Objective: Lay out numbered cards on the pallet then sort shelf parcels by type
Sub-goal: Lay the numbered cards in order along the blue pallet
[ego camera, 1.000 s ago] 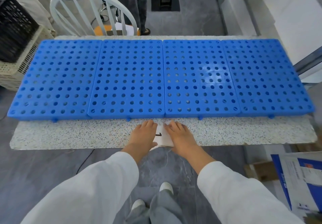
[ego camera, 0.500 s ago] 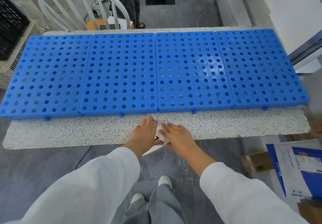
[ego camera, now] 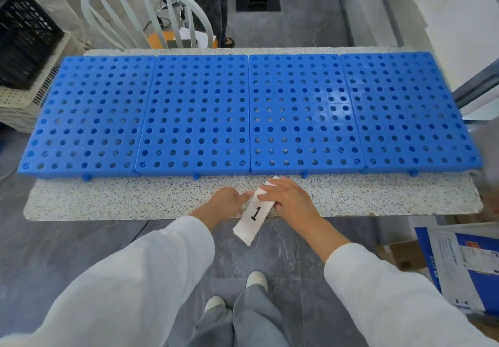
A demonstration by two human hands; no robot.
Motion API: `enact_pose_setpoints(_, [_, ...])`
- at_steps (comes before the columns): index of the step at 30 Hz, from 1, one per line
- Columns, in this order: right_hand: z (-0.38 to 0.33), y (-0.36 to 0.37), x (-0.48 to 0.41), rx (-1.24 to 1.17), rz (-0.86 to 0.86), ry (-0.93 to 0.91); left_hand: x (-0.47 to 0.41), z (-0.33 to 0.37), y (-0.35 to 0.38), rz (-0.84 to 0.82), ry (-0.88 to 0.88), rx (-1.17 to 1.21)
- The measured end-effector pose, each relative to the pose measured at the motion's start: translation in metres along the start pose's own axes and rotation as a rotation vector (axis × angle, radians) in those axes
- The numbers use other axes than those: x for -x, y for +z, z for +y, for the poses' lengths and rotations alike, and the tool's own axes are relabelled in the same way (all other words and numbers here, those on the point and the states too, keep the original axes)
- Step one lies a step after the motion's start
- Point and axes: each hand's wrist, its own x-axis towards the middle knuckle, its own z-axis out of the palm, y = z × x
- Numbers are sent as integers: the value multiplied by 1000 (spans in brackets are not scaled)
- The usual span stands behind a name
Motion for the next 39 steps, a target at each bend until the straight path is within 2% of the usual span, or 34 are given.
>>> enact_pose_setpoints(2, [3, -6, -5, 7, 72, -46, 4, 5, 2, -57, -25, 324])
enact_pose_setpoints(4, [3, -13, -7, -90, 129, 25, 7, 11, 4, -35, -23, 495])
enact_pose_setpoints(7, [-4, -32, -12, -288, 155, 175, 13, 25, -3, -25, -30, 527])
enact_pose_setpoints(9, [-10, -48, -21, -348, 147, 206, 17, 34, -13, -51, -18, 564])
enact_pose_setpoints(15, [-20, -93, -52, -406, 210, 247, 32, 64, -49, 296, 84, 755])
enact_pose_setpoints(19, [-47, -115, -63, -538, 389, 492, 42, 80, -71, 428, 139, 877])
enact_pose_setpoints(21, [-63, -124, -68, -775, 352, 571, 48, 87, -82, 494, 157, 894])
enact_pose_setpoints(23, [-78, -135, -72, -1044, 223, 579, 52, 93, -90, 528, 169, 926])
enact_pose_setpoints(24, [-83, -140, -74, -1071, 173, 553, 55, 95, -94, 534, 178, 947])
enact_pose_setpoints(26, [-91, -147, -79, -1036, 163, 499, 62, 99, -101, 530, 191, 999])
enact_pose_setpoints(29, [-100, -154, -91, -951, 248, 481, 70, 96, -112, 553, 232, 1025])
enact_pose_setpoints(32, [-108, -159, -100, -898, 270, 445, 75, 86, -129, 673, 260, 991])
enact_pose_setpoints(39, [-140, -150, -127, -1017, 231, 434, 76, 49, -173, 695, 259, 944])
